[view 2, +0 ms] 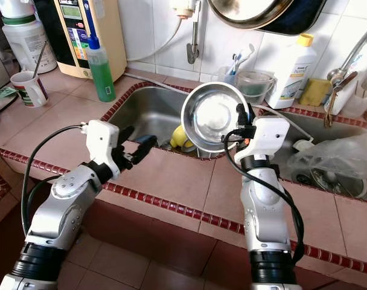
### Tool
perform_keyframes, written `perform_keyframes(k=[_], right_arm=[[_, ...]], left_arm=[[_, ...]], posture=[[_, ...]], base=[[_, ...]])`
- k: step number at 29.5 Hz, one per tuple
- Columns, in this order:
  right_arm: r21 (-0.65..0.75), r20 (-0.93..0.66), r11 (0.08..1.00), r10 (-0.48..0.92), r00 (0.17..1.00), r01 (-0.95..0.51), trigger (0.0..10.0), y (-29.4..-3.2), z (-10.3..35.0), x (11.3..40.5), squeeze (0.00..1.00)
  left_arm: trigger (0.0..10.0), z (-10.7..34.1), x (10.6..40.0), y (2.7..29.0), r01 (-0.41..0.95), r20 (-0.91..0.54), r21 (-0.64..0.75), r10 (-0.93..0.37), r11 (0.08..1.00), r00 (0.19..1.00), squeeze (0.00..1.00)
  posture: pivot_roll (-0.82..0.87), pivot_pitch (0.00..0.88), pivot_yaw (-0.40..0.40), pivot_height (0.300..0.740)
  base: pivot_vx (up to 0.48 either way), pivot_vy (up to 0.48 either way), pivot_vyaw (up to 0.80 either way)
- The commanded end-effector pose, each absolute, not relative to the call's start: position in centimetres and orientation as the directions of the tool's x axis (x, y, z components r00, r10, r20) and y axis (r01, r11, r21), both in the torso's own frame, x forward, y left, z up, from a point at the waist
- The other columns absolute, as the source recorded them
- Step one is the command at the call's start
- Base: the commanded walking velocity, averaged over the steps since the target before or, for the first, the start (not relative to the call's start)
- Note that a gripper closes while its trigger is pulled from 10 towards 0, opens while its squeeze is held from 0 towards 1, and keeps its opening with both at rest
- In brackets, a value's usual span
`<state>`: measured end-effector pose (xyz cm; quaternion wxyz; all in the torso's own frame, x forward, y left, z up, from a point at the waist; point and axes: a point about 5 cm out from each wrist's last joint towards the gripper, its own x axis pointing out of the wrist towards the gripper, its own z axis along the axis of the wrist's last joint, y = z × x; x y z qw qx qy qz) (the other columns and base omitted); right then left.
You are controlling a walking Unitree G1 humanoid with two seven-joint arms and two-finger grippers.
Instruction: Kitchen organization
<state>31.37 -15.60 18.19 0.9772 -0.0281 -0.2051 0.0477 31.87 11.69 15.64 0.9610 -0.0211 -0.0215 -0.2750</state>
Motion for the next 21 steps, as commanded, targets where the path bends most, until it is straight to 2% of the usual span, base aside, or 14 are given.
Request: perform_keyframes(k=[1, 9, 17, 21], right_arm=[[-0.115, 0.407, 0.991, 0.11, 0.907, -0.068, 10.0, -15.2, 18.0, 31.0, 0.0], [-0.086, 0.46, 0.99, 0.138, 0.877, -0.111, 10.0, -14.5, 17.7, 29.7, 0.0], [-0.098, 0.462, 0.99, 0.137, 0.876, -0.103, 10.0, -14.2, 17.7, 29.9, 0.0], [-0.101, 0.454, 0.99, 0.135, 0.881, -0.1, 10.0, -14.1, 17.5, 30.2, 0.0]], left_arm=[[10.0, 16.0, 32.2, 11.7, 0.529, 0.069, -0.03, -0.526, 0.848, 0.847, 0.0], [10.0, 15.2, 32.2, 11.6, 0.526, 0.066, -0.013, -0.524, 0.85, 0.849, 0.0], [10.0, 15.2, 32.3, 11.4, 0.527, 0.076, -0.012, -0.525, 0.85, 0.848, 0.0], [10.0, 15.1, 32.3, 11.3, 0.523, 0.079, 0.017, -0.523, 0.852, 0.849, 0.0]], posture=[[0.03, 0.0, -0.019, 0.74], [0.02, 0.0, -0.014, 0.74], [0.02, 0.0, -0.015, 0.74], [0.03, 0.0, -0.015, 0.74]], base=[[0.0, 0.48, 0.0], [0.0, 0.48, 0.0], [0.0, 0.456, 0.0], [0.0, 0.0, 0.0]])
